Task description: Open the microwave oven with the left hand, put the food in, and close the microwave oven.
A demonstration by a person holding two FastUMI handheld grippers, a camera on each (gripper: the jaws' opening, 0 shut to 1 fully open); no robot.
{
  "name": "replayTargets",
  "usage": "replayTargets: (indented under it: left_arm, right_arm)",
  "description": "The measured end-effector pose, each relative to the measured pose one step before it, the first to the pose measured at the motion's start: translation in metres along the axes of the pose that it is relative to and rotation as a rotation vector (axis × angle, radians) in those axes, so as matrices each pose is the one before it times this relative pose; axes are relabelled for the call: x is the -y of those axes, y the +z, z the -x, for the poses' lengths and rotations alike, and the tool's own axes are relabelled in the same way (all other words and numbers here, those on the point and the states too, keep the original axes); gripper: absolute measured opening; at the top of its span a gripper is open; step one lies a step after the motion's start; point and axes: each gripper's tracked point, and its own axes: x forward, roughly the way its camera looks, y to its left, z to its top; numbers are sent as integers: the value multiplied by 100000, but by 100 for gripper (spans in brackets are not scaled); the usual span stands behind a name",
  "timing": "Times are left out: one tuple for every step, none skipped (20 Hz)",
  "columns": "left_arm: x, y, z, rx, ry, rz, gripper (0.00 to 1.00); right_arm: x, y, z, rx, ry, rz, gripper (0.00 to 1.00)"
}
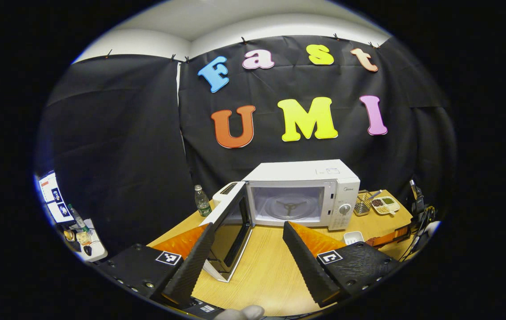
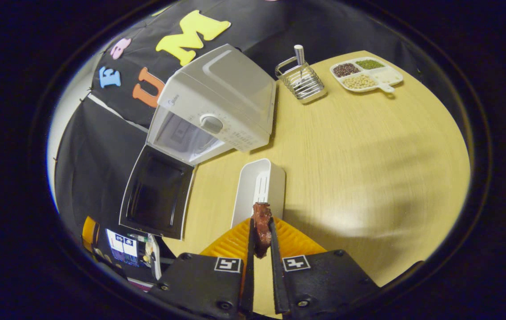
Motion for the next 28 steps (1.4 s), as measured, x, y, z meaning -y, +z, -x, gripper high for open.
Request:
replayTargets:
  left_arm:
    - [184, -168, -13, -285, -112, -275, 95]
    - [132, -69, 14, -29, 200, -63, 95]
    - [-2, -69, -2, 103, -111, 327, 95]
    - [-45, -35, -74, 208, 72, 661, 95]
    - [-134, -77, -64, -142, -216, 620, 95]
    - [-300, -170, -107, -131, 121, 405, 95]
    - [-317, 17, -41, 407, -119, 257, 95]
    - [-434, -70, -60, 72, -29, 98, 95]
    - [-351, -48, -40, 357, -453, 310, 95]
    - [-213, 18, -51, 155, -927, 426, 95]
    - [-369, -27, 16, 185, -597, 308, 95]
    - [-403, -59, 26, 206, -923, 162, 95]
    - [-442, -17, 59, 80, -961, -6, 95]
    - [-446, -76, 55, 43, -1458, -174, 95]
    - [-356, -108, 97, -176, -2020, -378, 95]
    - [-534, -134, 4, -393, -1700, -1216, 95]
    - [-803, -150, 13, -489, -1033, -1655, 95]
    - [-725, -77, 27, -190, -1225, -1115, 95]
    - [-578, 32, 65, 272, -1691, -423, 95]
    - [-642, -160, 141, -278, -1578, -476, 95]
    - [-691, -130, -26, -329, -1324, -676, 95]
    - [-716, -152, -13, -352, -1017, 185, 95]
    - [-483, 36, 46, 239, -1486, 288, 95]
    - [-677, 230, 37, 475, -642, -173, 95]
    - [-417, -93, 48, -102, -1003, -604, 95]
    - [-557, -27, 0, 318, -681, -802, 95]
    - [-449, -50, -158, 178, -561, -998, 95]
    - [-526, -97, -101, -184, -294, -1188, 95]
  right_arm:
    - [-56, 86, 225, -223, 9, 238, 8]
    - [-109, 56, 138, -117, 47, 196, 19]
    - [-101, -30, 7, -31, -220, 344, 9]
    - [-38, 267, 205, 941, -663, 676, 7]
    - [-87, 315, 368, 1632, -507, 1306, 17]
    - [-141, 400, 307, 1262, -989, 659, 16]
    - [-346, 224, 555, 1397, 15, 307, 16]
    - [-587, 391, 668, 1580, 800, -384, 16]
    - [-835, 401, 641, 1993, 995, -494, 16]
    - [-1021, 552, 502, 2458, 594, -340, 16]
    - [-951, 381, 346, 2605, -103, 599, 16]
    - [-994, 382, 351, 2459, -300, 866, 16]
    - [-1321, 280, 151, 2584, 306, 515, 16]
    - [-1439, 289, 19, 2601, 776, -466, 16]
    - [-1491, 27, -195, 2078, 1033, -1152, 16]
    - [-1289, 17, -365, 2229, 639, -1487, 16]
    - [-1129, 228, -679, 3260, 26, -1843, 16]
    - [-901, 7, -937, 2837, -308, -710, 16]
    - [-890, 14, -871, 3352, -345, -865, 16]
    - [-706, -46, -1288, 2997, -610, -2534, 16]
    - [-832, -215, -1345, 3731, -1009, -4501, 16]
    - [-840, -403, -1551, 2769, -487, -4446, 16]
    - [-784, -716, -1517, 2460, 39, -3023, 16]
    - [-776, -402, -1504, 3666, -31, -3091, 16]
    - [-818, -622, -1582, 2895, 456, -2510, 16]
    - [-693, -391, -1529, 3246, 429, -2472, 16]
    - [-561, -314, -1421, 3638, -247, -3118, 16]
    - [-446, -398, -1595, 2957, -432, -3506, 16]
